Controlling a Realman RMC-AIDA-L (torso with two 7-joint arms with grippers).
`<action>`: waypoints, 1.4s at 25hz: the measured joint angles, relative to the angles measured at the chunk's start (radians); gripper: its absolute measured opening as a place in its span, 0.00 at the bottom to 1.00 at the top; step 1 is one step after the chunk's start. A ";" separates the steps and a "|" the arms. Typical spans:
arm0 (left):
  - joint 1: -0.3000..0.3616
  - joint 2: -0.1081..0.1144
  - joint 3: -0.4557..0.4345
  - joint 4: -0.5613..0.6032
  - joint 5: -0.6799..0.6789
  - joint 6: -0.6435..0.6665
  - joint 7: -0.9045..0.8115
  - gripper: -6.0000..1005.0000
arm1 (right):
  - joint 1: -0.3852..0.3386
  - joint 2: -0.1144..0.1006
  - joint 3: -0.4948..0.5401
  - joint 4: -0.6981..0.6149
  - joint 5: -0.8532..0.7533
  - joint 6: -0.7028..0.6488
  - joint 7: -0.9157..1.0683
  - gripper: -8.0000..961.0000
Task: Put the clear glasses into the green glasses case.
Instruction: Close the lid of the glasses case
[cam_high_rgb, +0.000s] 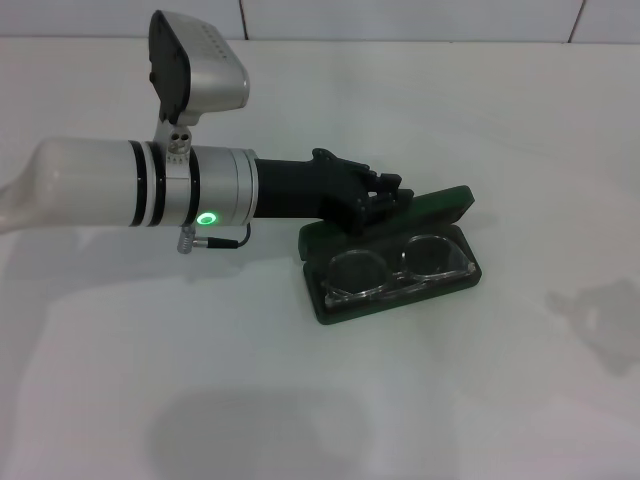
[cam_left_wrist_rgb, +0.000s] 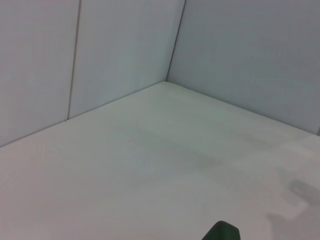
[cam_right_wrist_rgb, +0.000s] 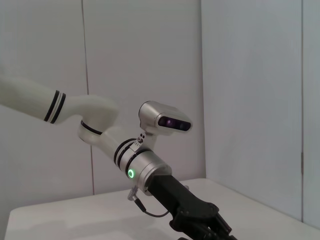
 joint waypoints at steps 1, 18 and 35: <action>0.000 0.000 0.000 0.000 0.000 0.000 0.000 0.23 | 0.000 0.000 0.000 0.002 0.001 0.000 0.000 0.01; 0.009 -0.001 0.018 -0.002 -0.030 0.006 0.004 0.12 | 0.002 0.000 0.001 0.004 0.006 0.002 -0.004 0.02; 0.008 0.000 0.119 -0.003 -0.046 0.009 -0.001 0.12 | 0.003 0.000 0.001 0.029 0.008 0.008 -0.028 0.03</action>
